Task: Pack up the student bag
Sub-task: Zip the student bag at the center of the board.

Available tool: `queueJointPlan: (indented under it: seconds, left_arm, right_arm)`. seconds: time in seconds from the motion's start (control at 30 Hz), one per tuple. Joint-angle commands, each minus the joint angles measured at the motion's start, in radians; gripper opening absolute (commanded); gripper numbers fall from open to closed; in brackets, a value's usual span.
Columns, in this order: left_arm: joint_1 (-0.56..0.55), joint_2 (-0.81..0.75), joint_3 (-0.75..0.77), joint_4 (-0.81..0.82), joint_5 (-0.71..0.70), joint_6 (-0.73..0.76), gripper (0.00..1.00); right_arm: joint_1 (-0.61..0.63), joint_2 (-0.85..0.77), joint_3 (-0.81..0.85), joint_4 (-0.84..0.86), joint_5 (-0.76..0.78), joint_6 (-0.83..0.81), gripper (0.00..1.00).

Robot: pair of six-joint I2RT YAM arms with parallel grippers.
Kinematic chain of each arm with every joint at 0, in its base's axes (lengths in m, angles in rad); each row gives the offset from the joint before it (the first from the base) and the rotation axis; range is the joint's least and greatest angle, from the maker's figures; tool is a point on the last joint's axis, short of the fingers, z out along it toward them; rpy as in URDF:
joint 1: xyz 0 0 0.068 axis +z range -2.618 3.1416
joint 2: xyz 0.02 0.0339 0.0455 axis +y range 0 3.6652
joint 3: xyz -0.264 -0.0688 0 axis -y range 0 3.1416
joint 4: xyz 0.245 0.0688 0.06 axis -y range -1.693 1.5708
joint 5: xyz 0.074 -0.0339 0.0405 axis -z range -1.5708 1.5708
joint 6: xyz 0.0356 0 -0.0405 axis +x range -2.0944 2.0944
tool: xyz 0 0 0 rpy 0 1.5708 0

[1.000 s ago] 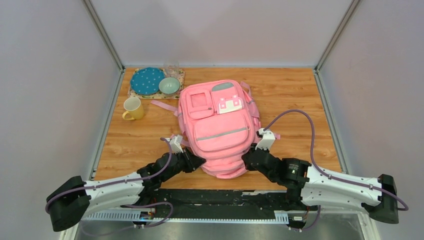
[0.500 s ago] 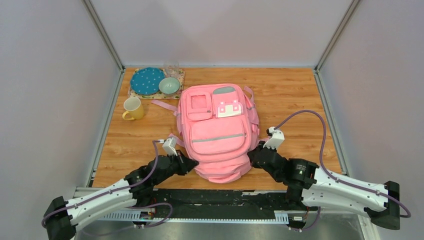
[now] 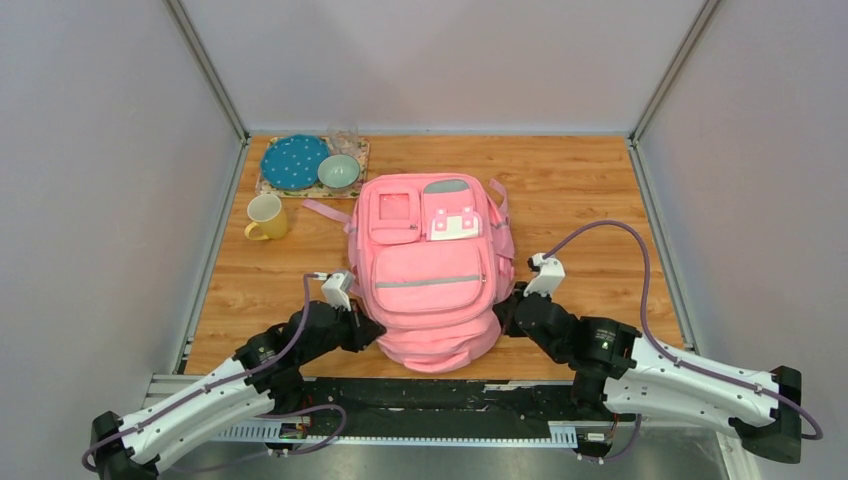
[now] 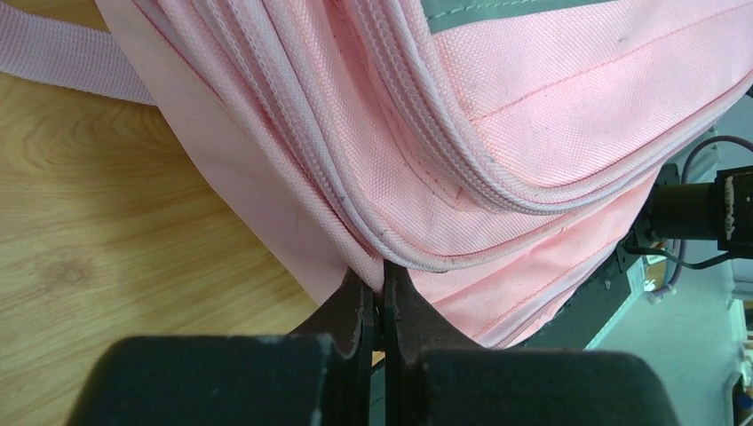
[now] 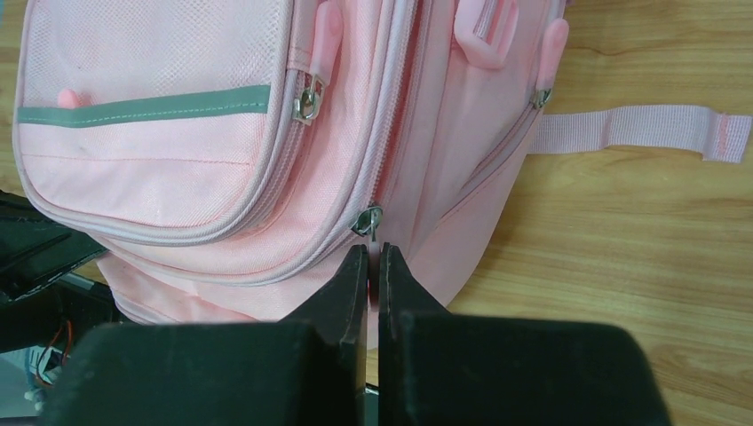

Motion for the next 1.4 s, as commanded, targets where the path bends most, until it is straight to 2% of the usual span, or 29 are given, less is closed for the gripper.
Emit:
queueJointPlan:
  seconds: [0.0,0.13,0.2,0.23,0.27,0.3,0.5,0.67,0.77,0.83,0.93,0.97,1.1,1.27,1.37]
  left_arm:
    - [0.014,-0.027,0.055,-0.266,-0.056,0.13,0.0]
    - [0.017,-0.025,0.073,-0.247,-0.052,0.14,0.0]
    - [0.016,-0.008,0.102,-0.225,-0.033,0.159,0.33]
    - [0.017,0.012,0.119,-0.227,-0.026,0.167,0.43]
    - [0.017,0.023,0.138,-0.243,-0.026,0.178,0.73]
    - [0.017,0.034,0.159,-0.256,-0.027,0.207,0.77]
    - [0.017,0.057,0.404,-0.389,-0.142,0.32,0.78]
    - [0.016,0.084,0.466,-0.268,-0.104,0.412,0.79]
    - [0.01,0.204,0.495,-0.224,-0.02,0.429,0.79]
    - [-0.021,0.273,0.503,-0.204,-0.031,0.417,0.8]
    - [-0.108,0.305,0.503,-0.19,-0.119,0.284,0.8]
    - [-0.15,0.305,0.498,-0.196,-0.137,0.17,0.8]
    - [-0.272,0.221,0.335,-0.095,-0.225,-0.125,0.8]
    - [-0.351,0.215,0.259,-0.114,-0.291,-0.424,0.81]
    - [-0.371,0.212,0.219,-0.066,-0.265,-0.521,0.81]
  right_arm:
    - [-0.024,-0.041,-0.008,0.005,0.111,-0.037,0.0]
    - [-0.024,-0.046,-0.035,0.087,0.036,-0.071,0.0]
    - [-0.023,-0.041,-0.06,0.115,-0.009,-0.063,0.0]
    - [-0.024,-0.04,-0.066,0.128,-0.015,-0.057,0.0]
    - [-0.023,-0.03,-0.072,0.131,-0.018,-0.05,0.0]
    - [-0.023,-0.026,-0.072,0.128,-0.018,-0.042,0.0]
    - [-0.024,-0.001,-0.06,0.117,-0.017,-0.03,0.0]
    - [-0.024,0.005,-0.055,0.118,-0.009,-0.028,0.0]
    - [-0.024,0.005,-0.057,0.117,-0.003,-0.027,0.0]
    - [-0.023,0.005,-0.051,0.111,0.0,-0.019,0.0]
    - [-0.024,-0.003,-0.042,0.086,0.02,-0.002,0.0]
    - [-0.024,-0.006,-0.039,0.08,0.025,0.006,0.0]
    - [-0.024,-0.013,-0.028,0.069,0.052,0.018,0.0]
    - [-0.024,-0.006,-0.019,0.049,0.071,0.041,0.0]
    - [-0.024,0.0,-0.017,0.042,0.08,0.047,0.0]
